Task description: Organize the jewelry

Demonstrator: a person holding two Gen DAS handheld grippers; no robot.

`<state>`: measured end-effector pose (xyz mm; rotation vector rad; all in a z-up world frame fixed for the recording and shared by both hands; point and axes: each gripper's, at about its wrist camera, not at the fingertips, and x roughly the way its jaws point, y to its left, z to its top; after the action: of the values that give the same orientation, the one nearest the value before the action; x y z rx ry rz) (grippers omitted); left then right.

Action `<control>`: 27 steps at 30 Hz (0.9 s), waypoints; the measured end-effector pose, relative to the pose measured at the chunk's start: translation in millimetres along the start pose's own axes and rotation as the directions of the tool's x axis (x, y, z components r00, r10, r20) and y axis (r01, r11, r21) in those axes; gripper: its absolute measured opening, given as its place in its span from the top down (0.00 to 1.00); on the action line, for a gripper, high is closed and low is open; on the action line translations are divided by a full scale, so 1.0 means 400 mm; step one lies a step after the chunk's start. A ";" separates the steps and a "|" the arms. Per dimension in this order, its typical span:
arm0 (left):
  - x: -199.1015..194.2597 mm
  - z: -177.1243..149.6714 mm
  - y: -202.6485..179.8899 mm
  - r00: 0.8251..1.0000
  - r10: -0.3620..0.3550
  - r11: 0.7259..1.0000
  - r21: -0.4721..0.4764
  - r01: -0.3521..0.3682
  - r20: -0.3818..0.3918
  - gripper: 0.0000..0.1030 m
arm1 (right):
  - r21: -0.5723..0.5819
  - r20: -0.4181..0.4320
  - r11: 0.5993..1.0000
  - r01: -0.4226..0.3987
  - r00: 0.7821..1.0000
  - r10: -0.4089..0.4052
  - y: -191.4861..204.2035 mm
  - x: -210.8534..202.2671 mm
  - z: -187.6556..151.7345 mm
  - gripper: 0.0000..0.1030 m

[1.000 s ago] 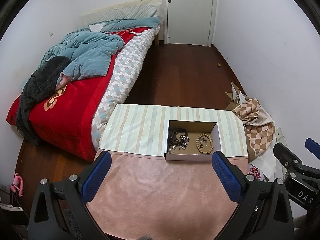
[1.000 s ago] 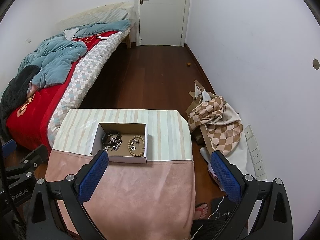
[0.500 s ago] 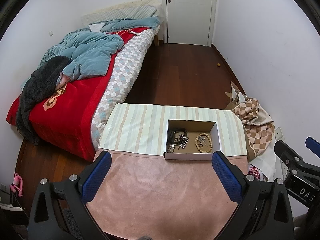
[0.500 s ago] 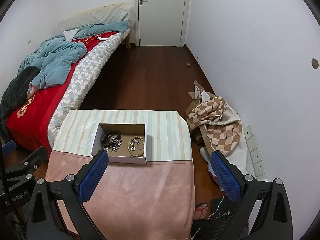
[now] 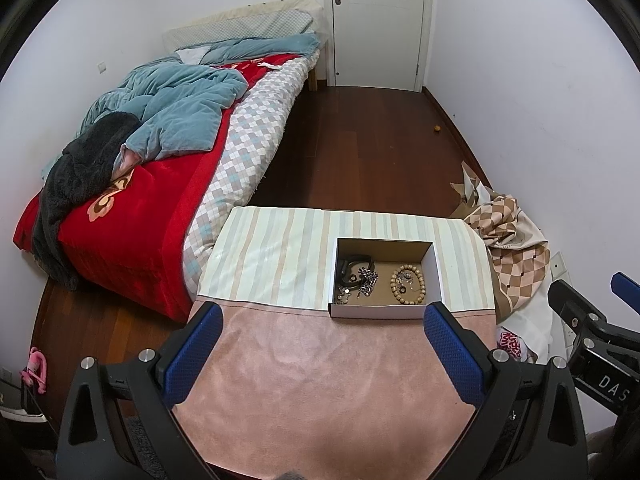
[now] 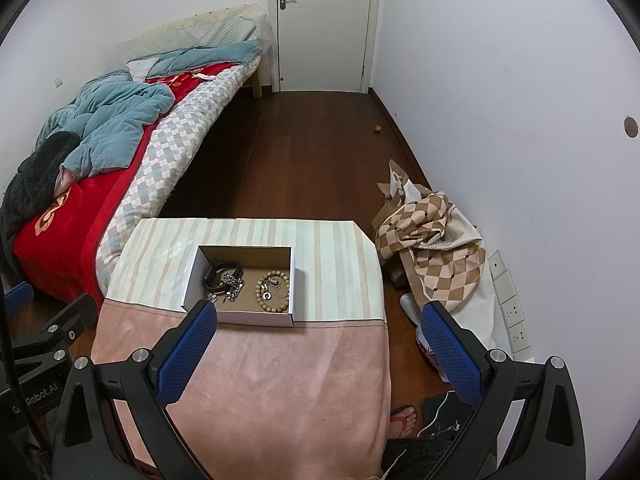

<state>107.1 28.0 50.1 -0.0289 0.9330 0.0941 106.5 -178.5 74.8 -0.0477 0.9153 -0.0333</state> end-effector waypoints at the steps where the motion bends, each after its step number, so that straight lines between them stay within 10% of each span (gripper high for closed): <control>1: 0.001 0.000 0.000 1.000 0.000 1.000 0.000 0.000 -0.001 0.01 | 0.000 -0.001 1.000 -0.001 1.000 0.001 -0.001 0.001 0.000 0.00; 27: -0.003 -0.001 0.001 1.000 0.002 1.000 -0.001 -0.002 -0.002 0.01 | -0.002 -0.002 1.000 -0.008 1.000 0.008 -0.002 -0.001 -0.001 0.00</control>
<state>105.9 28.5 50.7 -0.0296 0.9344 0.0964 105.8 -179.2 74.8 -0.0463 0.9171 -0.0252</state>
